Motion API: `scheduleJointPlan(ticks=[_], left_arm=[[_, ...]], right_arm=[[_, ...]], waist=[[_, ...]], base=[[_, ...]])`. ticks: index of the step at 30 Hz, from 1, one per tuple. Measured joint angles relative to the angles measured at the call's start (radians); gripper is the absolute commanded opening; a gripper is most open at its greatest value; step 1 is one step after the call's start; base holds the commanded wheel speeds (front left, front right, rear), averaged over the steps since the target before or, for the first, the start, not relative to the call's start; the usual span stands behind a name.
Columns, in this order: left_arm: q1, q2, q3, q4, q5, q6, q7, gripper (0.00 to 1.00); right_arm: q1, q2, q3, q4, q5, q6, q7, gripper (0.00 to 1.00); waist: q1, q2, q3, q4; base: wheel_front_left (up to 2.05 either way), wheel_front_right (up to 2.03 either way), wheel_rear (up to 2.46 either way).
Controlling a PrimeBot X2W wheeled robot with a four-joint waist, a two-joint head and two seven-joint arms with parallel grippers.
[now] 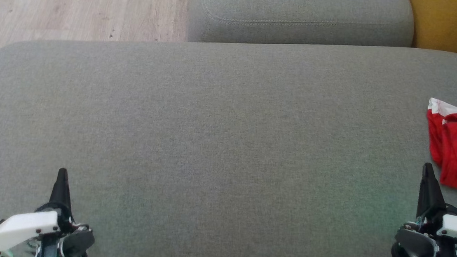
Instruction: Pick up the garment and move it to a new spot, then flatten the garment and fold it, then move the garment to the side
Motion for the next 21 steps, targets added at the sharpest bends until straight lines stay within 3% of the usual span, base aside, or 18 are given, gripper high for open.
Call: scheduleJointPlan(ticks=[21], left_arm=[[0.000,0.000,0.000,0.000,0.000,0.000,0.000,0.00]], right_arm=[[0.000,0.000,0.000,0.000,0.000,0.000,0.000,0.00]], waist=[[0.0000,0.0000,0.000,0.000]], base=[[0.00,0.00,0.00]])
